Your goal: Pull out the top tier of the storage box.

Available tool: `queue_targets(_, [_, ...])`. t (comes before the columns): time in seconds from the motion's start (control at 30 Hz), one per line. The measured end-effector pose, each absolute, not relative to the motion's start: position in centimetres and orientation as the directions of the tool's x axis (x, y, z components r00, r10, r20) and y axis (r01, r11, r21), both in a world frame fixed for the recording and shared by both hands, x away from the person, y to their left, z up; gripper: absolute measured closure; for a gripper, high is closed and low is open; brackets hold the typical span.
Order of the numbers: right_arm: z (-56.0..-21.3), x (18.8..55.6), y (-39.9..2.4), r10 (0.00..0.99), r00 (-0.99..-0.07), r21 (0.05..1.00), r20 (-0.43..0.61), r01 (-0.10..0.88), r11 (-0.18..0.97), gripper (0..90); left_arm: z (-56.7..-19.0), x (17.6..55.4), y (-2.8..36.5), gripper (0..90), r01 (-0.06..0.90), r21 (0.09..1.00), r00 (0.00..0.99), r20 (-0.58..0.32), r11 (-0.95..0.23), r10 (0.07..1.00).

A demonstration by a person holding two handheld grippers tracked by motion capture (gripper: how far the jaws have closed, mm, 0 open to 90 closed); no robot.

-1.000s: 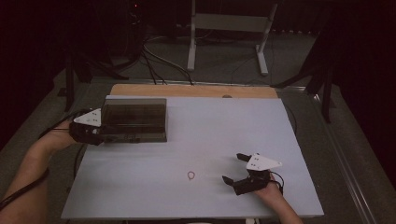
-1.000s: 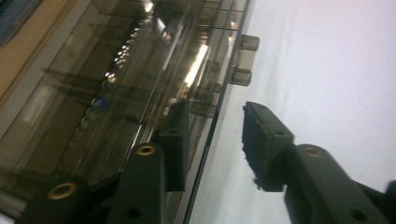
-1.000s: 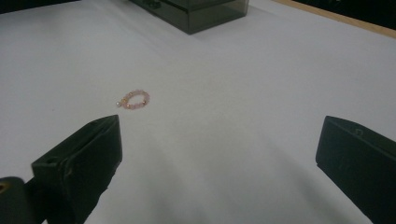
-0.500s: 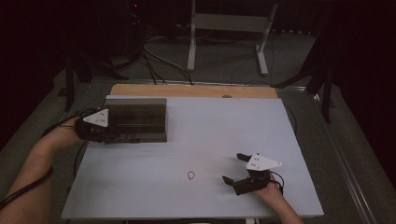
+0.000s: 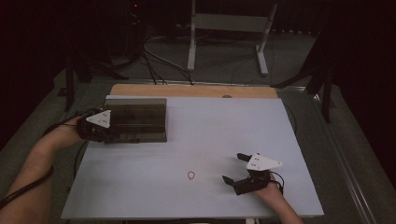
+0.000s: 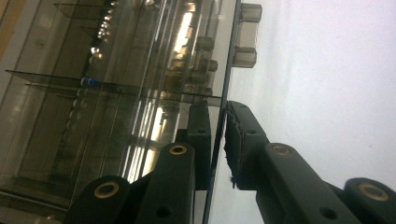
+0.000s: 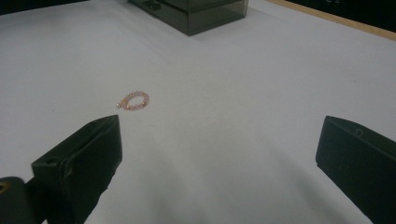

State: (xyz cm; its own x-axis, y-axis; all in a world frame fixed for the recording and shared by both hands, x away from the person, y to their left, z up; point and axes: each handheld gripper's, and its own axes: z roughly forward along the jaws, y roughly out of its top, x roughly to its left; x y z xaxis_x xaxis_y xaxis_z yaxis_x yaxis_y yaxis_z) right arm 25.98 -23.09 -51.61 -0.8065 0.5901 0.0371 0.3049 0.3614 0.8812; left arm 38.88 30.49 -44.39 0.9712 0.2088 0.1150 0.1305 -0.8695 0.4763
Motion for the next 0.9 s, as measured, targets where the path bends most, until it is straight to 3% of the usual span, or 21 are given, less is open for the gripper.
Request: queue_targets(0.9, [-51.5,26.0,-23.1,0.592,-0.805,0.886,0.042,0.304,0.350,0.7,-44.3,35.8,30.4,84.5,0.066,0.479,0.988,0.092,-0.875,0.125])
